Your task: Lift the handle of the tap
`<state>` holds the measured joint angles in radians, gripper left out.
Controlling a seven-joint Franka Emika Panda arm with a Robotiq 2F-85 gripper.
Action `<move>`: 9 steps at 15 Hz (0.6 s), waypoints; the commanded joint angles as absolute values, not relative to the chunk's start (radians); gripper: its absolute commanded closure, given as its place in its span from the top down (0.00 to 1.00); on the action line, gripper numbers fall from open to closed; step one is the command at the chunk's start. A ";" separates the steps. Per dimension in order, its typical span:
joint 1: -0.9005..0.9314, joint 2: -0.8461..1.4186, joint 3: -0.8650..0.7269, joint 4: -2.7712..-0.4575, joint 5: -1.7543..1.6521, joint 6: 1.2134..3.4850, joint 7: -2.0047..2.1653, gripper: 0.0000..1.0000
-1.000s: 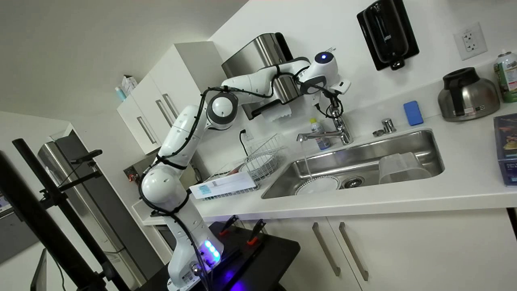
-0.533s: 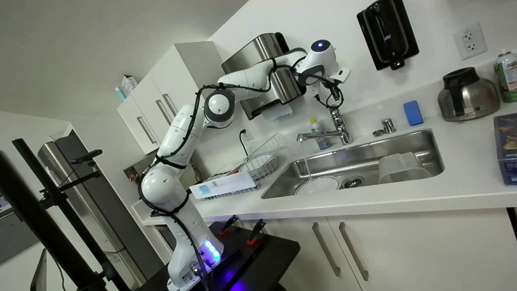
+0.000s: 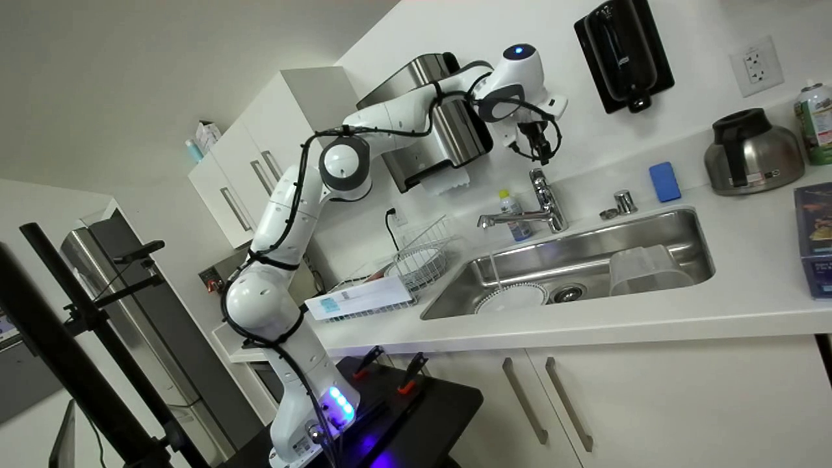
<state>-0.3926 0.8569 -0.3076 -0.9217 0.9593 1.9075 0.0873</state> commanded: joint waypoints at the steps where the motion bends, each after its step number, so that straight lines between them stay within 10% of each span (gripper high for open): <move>1: -0.407 0.736 -0.327 -1.050 0.897 1.796 -0.123 1.00; 9: -0.420 0.550 -0.345 -1.252 0.827 1.718 -0.577 1.00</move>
